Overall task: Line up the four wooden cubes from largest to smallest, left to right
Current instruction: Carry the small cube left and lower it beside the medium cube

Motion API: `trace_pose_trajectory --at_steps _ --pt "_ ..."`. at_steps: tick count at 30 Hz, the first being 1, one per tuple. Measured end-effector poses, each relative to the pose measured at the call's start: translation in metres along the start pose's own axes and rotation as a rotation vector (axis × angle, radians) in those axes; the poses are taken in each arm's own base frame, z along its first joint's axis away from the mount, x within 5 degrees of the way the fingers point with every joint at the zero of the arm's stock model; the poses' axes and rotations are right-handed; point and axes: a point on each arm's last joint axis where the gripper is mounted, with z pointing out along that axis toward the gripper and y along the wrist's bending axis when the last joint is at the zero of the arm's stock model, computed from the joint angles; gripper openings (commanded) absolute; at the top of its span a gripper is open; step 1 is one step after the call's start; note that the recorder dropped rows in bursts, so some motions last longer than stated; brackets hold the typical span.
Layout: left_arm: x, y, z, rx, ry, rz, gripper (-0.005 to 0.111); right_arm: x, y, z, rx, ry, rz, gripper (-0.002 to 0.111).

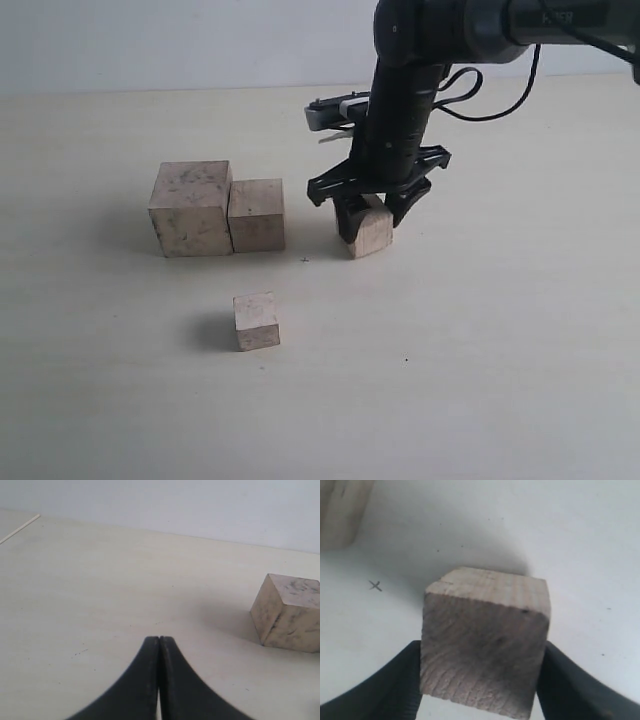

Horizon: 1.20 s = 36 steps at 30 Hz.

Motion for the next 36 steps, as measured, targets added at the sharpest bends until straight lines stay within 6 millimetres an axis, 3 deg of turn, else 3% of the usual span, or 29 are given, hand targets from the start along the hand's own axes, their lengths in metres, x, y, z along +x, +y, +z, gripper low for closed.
trace_pose_trajectory --at_steps 5,12,18,27,32,36 --pt "0.000 0.000 0.000 0.000 0.000 0.000 0.000 -0.003 0.001 -0.010 0.002 0.009 -0.127 0.000" --pt "0.000 0.000 0.000 0.000 0.000 0.000 0.000 -0.003 0.001 -0.006 -0.003 0.019 -0.591 0.000" --pt "0.000 0.000 0.000 0.000 0.000 0.000 0.000 -0.008 0.003 -0.004 -0.016 -0.032 -0.842 0.000" --pt "0.000 0.000 0.000 0.000 0.000 0.000 0.000 -0.024 0.010 -0.006 -0.017 -0.231 -0.806 0.000" --pt "0.000 0.000 0.000 0.000 0.000 0.000 0.000 -0.022 0.009 -0.005 -0.015 -0.205 -0.811 0.000" --pt "0.000 0.000 0.000 0.000 0.000 0.000 0.000 -0.019 0.006 -0.005 0.010 -0.162 -0.925 0.000"
